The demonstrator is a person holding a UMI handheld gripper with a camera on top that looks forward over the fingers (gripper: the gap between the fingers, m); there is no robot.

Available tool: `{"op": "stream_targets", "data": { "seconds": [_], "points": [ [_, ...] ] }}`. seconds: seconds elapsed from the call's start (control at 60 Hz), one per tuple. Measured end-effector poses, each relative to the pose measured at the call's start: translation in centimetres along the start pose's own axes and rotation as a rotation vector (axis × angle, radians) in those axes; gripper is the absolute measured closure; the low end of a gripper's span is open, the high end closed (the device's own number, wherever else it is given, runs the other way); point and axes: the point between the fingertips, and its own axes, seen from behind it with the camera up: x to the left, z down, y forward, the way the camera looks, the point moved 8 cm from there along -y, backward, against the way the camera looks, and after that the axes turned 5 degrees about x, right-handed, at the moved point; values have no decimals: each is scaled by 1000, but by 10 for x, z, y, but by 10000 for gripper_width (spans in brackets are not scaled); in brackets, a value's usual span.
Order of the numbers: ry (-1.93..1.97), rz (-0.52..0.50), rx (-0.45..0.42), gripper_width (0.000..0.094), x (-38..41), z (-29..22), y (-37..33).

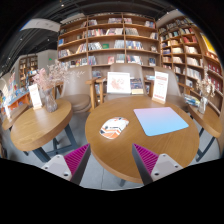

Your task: Arrange mouse

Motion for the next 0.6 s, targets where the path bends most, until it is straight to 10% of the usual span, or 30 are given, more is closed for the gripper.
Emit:
{"op": "stream_targets", "data": {
  "seconds": [0.6],
  "points": [
    [21, 42, 65, 80, 6, -25, 104]
  ]
}}
